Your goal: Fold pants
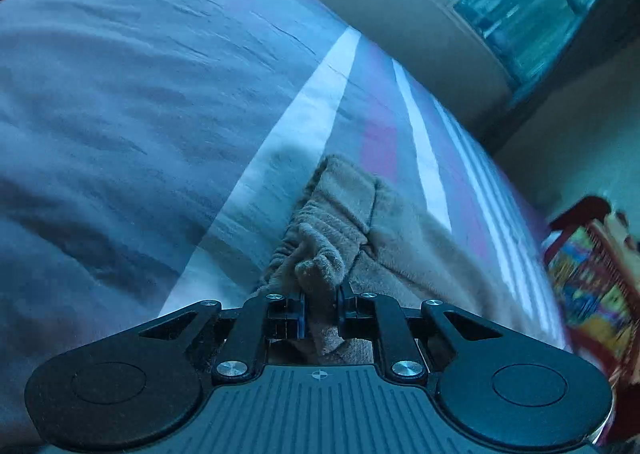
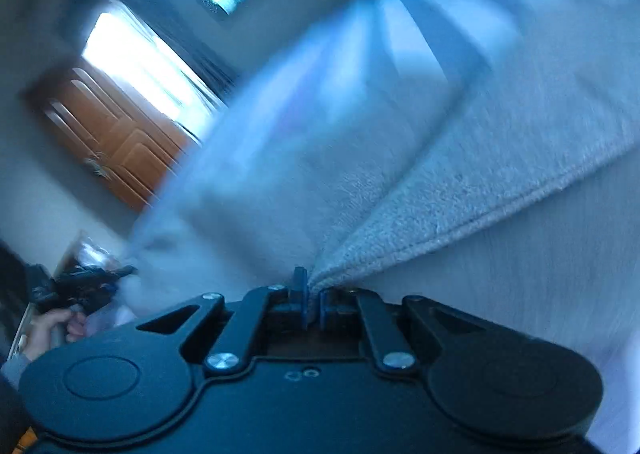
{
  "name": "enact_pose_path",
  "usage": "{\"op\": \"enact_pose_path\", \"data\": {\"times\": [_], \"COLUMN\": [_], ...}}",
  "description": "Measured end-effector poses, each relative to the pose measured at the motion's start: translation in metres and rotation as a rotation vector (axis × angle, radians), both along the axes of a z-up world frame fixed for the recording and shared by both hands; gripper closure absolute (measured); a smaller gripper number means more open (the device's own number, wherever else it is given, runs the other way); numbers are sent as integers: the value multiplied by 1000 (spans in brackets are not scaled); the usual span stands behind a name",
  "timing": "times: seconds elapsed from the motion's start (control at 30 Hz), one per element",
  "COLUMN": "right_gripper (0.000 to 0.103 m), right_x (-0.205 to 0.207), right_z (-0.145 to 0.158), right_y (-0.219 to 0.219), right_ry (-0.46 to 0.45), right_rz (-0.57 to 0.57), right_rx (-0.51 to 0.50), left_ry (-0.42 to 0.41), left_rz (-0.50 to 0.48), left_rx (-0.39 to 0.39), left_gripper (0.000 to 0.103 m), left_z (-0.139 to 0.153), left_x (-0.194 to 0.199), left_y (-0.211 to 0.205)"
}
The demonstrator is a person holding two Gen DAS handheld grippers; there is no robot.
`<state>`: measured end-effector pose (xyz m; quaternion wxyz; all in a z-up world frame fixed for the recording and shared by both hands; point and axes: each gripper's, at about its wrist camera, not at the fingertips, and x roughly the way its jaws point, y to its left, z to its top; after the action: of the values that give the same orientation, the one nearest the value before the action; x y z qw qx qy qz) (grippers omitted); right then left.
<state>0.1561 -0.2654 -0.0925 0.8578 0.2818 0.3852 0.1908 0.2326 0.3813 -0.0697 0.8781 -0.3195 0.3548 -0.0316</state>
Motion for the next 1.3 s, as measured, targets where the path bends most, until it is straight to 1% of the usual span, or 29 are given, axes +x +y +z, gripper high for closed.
{"op": "enact_pose_path", "data": {"times": [0.03, 0.1, 0.17, 0.2, 0.23, 0.3, 0.33, 0.37, 0.4, 0.43, 0.47, 0.5, 0.57, 0.63, 0.67, 0.7, 0.73, 0.77, 0.8, 0.83, 0.9, 0.97, 1.0, 1.07, 1.1, 1.2, 1.23, 1.27, 1.3], "right_gripper": [99, 98, 98, 98, 98, 98, 98, 98, 99, 99, 89, 83, 56, 53, 53, 53, 60, 63, 64, 67, 68, 71, 73, 83, 83, 85, 86, 95, 99], "right_x": [0, -2, -6, -10, -15, -23, -23, -19, -9, -8, -8, -9, -21, -31, -32, -27, -20, -18, -16, -13, -7, -6, -4, 4, 4, -1, -4, -4, -2], "right_z": [-6, -6, -6, 0, 7, 10, 3, -9, -19, -27, -27, -23, -9, -5, -8, -12, -13, -22, -30, -34, -36, -42, -47, -52, -56, -55, -47, -48, -44], "right_y": [-5, -5, -6, -8, -8, -8, -6, -1, 3, 0, -7, -13, -27, -54, -71, -77, -82, -96, -102, -106, -106, -107, -107, -109, -114, -132, -138, -139, -140], "right_ry": [5, -5, -13, -41, -76, -93, -68, -16, 32, 41, 49, 45, -19, -55, -42, -26, 0, 24, 35, 40, 40, 39, 43, 45, 47, 38, 36, 32, 26], "right_rz": [-29, -33, -21, -15, -9, -11, -13, -12, -13, -31, -44, -57, -122, -182, -222, -257, -301, -346, -369, -384, -404, -417, -420, -429, -438, -445, -448, -453, -455], "right_rx": [50, 43, 27, 47, 64, 64, 51, 24, 13, 47, 95, 128, 106, 140, 156, 160, 179, 234, 284, 311, 319, 335, 338, 342, 353, 371, 368, 364, 347], "left_ry": [-7, -10, -71, -93, -92, -32, -2, 7, -1, -10, -20, -36, -80, -80, -69, -48, -32, -26, -29, -33, -55, -51, -38, 15, 38, 73, 86, 98, 101], "left_rz": [-4, -6, 1, 0, 2, 9, 7, 11, 33, 51, 66, 79, 94, 104, 117, 132, 145, 159, 177, 197, 227, 207, 177, 153, 149, 175, 178, 179, 169], "left_rx": [22, 38, 26, 31, 45, 77, 92, 100, 83, 69, 78, 93, 84, 51, 48, 46, 35, 28, 29, 32, 19, -22, -21, 22, 21, -34, -45, -42, -32], "left_gripper": [89, 89, 89, 89, 89, 89, 89, 88, 87, 86, 86, 85, 85, 85, 85, 85, 85, 85, 85, 85, 85, 85, 85, 85, 85, 82, 82, 83, 83], "left_z": [3, 8, 18, 22, 24, 16, 7, 2, 3, 5, 11, 18, 26, 26, 23, 19, 14, 12, 13, 15, 19, 16, 14, 7, 2, -11, -15, -18, -20], "left_x": [-2, -4, -7, -10, -8, -5, -2, -3, -8, -10, -17, -27, -41, -54, -57, -59, -60, -59, -62, -66, -79, -85, -83, -74, -68, -57, -54, -52, -51], "left_y": [-4, -5, -3, -1, 0, -2, -3, -3, -3, -4, -7, -12, -22, -30, -35, -38, -41, -43, -46, -47, -53, -58, -64, -73, -75, -71, -70, -70, -71]}}
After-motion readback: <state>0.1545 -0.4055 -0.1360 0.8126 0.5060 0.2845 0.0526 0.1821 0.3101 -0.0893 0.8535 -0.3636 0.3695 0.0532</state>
